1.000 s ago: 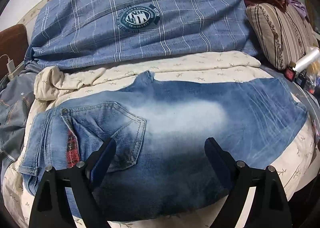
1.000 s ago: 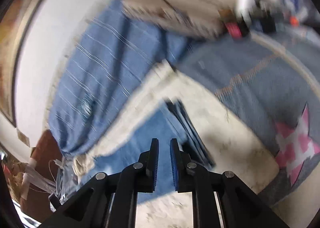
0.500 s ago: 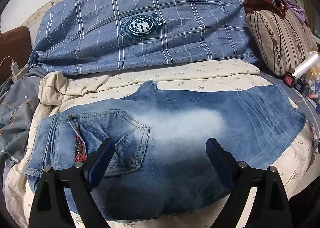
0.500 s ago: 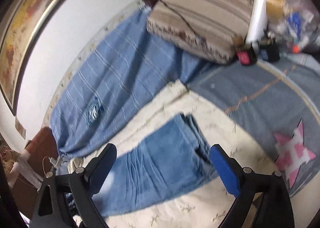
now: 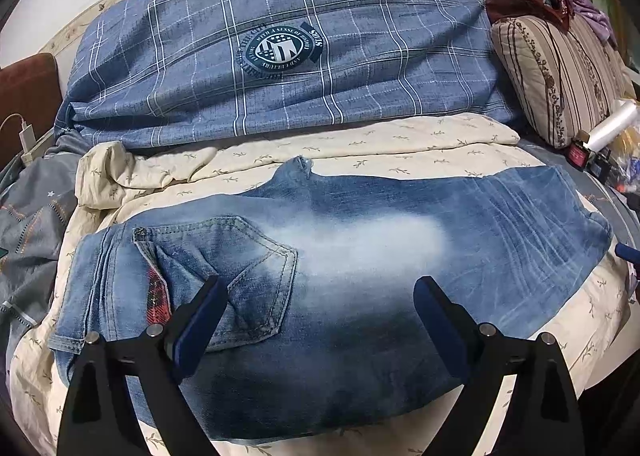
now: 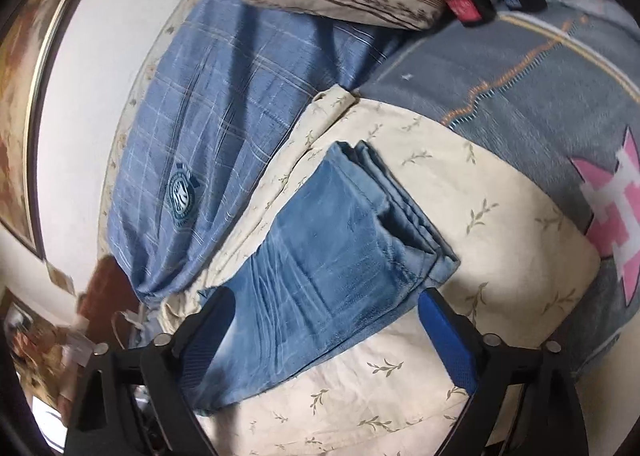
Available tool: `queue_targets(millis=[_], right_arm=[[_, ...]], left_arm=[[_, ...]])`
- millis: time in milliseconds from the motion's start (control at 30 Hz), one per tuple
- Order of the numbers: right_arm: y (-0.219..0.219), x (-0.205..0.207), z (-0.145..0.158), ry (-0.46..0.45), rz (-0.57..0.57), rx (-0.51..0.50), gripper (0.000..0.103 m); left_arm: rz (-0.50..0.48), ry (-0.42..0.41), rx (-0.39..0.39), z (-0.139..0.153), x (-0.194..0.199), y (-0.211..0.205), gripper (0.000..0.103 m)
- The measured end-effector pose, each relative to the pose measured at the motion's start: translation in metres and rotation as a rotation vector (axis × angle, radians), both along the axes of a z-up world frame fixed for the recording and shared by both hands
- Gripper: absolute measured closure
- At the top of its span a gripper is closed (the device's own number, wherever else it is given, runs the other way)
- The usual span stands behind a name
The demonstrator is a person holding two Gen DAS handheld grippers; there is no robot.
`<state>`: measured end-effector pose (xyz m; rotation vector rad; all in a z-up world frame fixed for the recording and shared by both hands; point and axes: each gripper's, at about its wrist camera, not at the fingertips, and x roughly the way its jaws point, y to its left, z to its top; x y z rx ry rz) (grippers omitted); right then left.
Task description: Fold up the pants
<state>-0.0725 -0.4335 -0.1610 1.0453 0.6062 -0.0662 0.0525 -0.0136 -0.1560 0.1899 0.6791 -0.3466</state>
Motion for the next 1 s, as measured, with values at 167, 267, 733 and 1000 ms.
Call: queue_targets(millis=[167, 267, 733, 1000], right_arm=[[-0.022, -0.010, -0.020, -0.002, -0.069, 0.161, 0.042], [-0.028, -0.013, -0.024, -0.005, -0.082, 0.195, 0.042], [-0.024, 0.003, -0.032, 0.086, -0.092, 0.168, 0.041], [-0.023, 0.016, -0.034, 0.082, -0.114, 0.150, 0.041]], left_arm=[[-0.008, -0.003, 0.009, -0.001, -0.001, -0.002, 0.009], [-0.011, -0.003, 0.015, -0.001, -0.001, -0.005, 0.009], [-0.023, -0.005, 0.023, -0.002, -0.004, -0.009, 0.009], [-0.036, -0.009, 0.025, -0.001, -0.006, -0.011, 0.009]])
